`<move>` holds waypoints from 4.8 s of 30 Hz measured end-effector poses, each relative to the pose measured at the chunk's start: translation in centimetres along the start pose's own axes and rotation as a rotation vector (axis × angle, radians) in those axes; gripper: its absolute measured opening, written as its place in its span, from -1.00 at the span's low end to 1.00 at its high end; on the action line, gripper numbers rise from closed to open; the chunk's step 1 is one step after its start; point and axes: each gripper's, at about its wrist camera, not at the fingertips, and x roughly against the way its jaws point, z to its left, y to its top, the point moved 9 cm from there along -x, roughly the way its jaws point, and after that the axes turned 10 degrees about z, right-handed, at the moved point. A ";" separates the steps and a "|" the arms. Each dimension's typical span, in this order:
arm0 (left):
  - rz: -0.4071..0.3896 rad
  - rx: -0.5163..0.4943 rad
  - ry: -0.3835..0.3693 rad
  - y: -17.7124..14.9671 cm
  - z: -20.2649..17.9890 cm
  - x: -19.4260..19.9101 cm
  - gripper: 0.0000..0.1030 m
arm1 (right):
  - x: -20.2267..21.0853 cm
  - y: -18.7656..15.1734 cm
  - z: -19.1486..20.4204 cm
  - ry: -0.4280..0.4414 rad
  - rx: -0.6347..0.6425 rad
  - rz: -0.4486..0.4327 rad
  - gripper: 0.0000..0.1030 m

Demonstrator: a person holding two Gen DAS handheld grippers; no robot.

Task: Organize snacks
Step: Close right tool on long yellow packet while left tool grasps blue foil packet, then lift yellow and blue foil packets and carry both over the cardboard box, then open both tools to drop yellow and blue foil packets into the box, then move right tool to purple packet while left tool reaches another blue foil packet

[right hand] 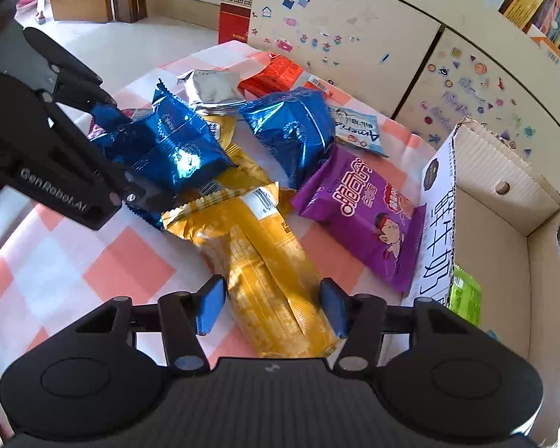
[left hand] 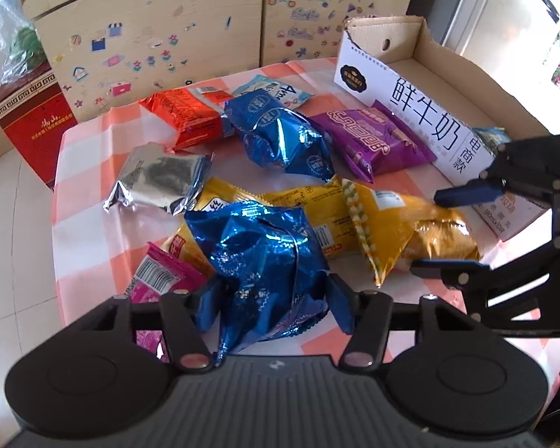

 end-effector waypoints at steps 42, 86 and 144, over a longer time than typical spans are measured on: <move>-0.192 0.048 0.074 2.2 0.7 3.7 0.05 | 3.0 1.3 -2.1 -0.088 -0.164 -0.144 0.24; -0.337 0.058 -0.118 11.7 -9.9 3.7 0.05 | 10.2 -3.3 -17.7 -0.196 -0.783 -0.304 0.25; -0.142 0.137 0.109 11.8 0.7 -3.2 0.66 | 7.2 2.5 -12.0 0.058 -0.681 -0.338 0.57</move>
